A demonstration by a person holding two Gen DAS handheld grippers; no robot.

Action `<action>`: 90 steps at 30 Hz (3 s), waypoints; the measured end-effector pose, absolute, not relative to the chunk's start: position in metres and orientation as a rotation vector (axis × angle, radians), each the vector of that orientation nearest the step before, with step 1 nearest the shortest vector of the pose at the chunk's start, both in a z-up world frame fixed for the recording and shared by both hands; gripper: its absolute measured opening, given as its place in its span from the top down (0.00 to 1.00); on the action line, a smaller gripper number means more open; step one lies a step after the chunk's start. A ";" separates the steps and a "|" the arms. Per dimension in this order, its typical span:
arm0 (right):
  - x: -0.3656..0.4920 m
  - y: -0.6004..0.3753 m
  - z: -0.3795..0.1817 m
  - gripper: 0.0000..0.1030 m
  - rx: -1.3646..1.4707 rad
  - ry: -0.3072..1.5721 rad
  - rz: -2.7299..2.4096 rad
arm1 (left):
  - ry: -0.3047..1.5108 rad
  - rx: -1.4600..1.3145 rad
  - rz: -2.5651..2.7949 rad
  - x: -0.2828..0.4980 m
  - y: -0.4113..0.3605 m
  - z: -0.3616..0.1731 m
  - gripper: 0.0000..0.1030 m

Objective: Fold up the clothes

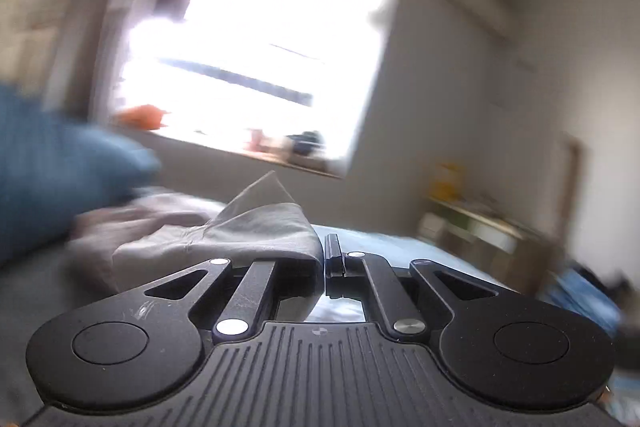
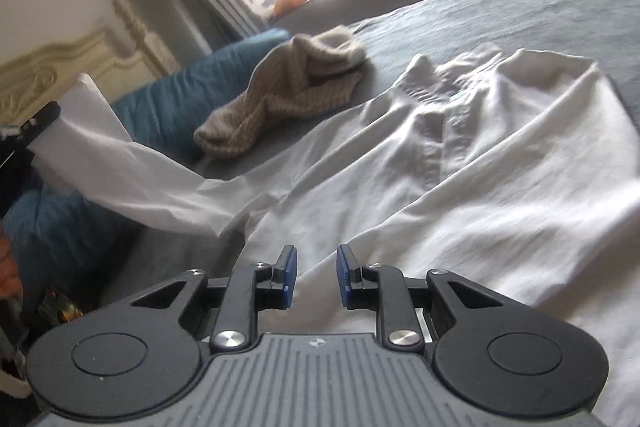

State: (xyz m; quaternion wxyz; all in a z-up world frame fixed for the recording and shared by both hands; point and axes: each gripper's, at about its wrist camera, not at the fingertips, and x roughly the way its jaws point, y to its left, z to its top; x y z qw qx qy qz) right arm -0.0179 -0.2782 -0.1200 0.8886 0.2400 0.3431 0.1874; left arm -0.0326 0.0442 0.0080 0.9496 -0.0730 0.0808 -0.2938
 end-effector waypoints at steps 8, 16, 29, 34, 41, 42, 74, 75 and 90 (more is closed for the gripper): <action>-0.067 -0.391 -0.161 0.75 0.796 0.726 0.082 | 0.641 0.290 -1.043 -0.064 -0.088 -0.118 0.59; -0.087 -0.418 -0.188 0.75 0.903 0.753 0.002 | 0.676 0.309 -1.058 -0.075 -0.068 -0.136 0.55; -0.026 -0.269 -0.117 0.56 0.212 0.791 0.332 | 0.717 0.392 -0.685 -0.050 -0.055 -0.157 0.52; -0.015 -0.210 -0.127 0.56 -0.147 0.891 0.393 | 0.765 0.391 -0.629 -0.043 -0.050 -0.167 0.52; -0.017 -0.215 -0.145 0.60 -0.279 1.078 0.313 | 0.743 0.415 -0.636 -0.044 -0.049 -0.169 0.52; -0.023 -0.223 -0.142 0.60 -0.285 1.089 0.289 | 0.744 0.413 -0.636 -0.044 -0.049 -0.169 0.52; -0.112 -0.402 -0.139 0.54 0.669 1.098 0.004 | 0.789 0.364 -0.564 -0.039 -0.037 -0.171 0.48; -0.114 -0.402 -0.143 0.54 0.676 1.100 0.003 | 0.789 0.364 -0.564 -0.039 -0.037 -0.171 0.48; -0.156 -0.412 -0.150 0.94 0.802 1.032 -0.150 | 0.795 0.355 -0.559 -0.038 -0.035 -0.172 0.46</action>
